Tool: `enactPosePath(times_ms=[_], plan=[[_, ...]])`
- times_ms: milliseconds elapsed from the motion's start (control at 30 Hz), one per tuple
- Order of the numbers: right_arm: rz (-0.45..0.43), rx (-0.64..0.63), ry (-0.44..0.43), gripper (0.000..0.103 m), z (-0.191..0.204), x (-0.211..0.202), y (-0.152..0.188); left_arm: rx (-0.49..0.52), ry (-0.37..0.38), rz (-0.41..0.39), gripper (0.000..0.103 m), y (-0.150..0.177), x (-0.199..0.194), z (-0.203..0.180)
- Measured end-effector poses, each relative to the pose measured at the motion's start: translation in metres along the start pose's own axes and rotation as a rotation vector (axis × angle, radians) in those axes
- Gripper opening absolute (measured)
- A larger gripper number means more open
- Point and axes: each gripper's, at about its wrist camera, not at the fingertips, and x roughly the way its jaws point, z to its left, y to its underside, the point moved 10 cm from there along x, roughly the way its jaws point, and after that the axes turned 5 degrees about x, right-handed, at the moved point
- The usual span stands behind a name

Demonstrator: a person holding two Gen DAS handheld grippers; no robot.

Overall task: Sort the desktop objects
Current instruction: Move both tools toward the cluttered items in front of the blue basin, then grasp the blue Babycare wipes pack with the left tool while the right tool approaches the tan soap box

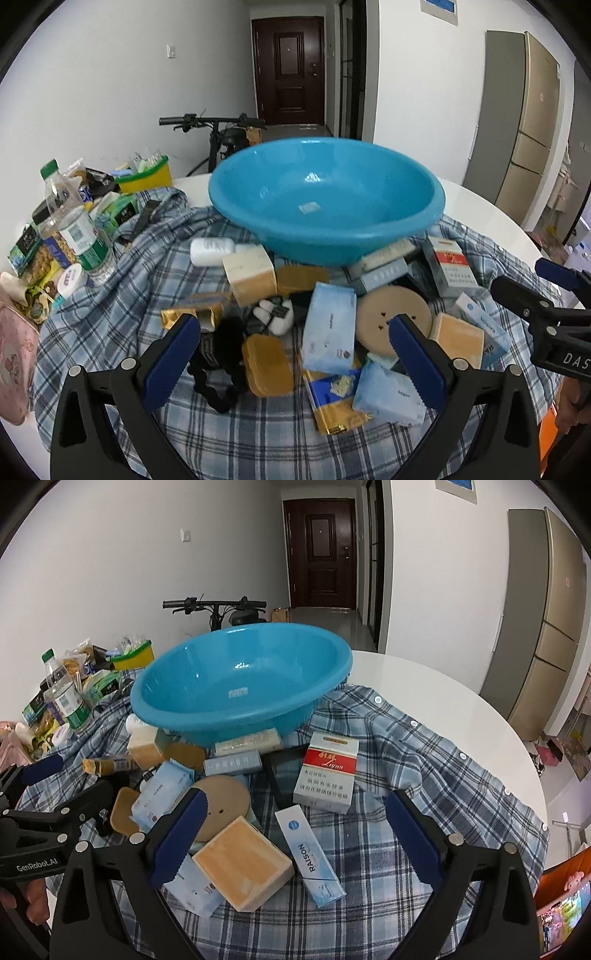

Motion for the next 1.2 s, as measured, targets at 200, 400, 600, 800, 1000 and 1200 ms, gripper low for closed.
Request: enactPosePath(times_ms=[200,400,600,800,1000,1200], plan=[[0.007,-0.015,-0.012,0.094,0.002,0.001,0.006,-0.008,0.009,0.005,0.103,0.005,0.003,0.0],[0.021,-0.016,-0.022,0.092,0.003,0.003,0.012,0.008,0.022,0.0,0.103,0.005,0.006,-0.003],[0.021,-0.01,-0.03,0.088,0.002,0.003,0.013,0.017,0.04,0.017,0.101,0.011,0.017,-0.005],[0.034,-0.007,-0.032,0.088,0.0,0.009,0.017,0.052,0.075,0.081,0.09,0.025,0.039,-0.015],[0.046,-0.001,-0.032,0.088,-0.003,0.014,0.021,0.103,0.08,0.13,0.08,0.035,0.066,-0.028],[0.047,0.019,-0.025,0.088,-0.012,0.016,0.022,0.094,0.106,0.137,0.076,0.03,0.079,-0.031]])
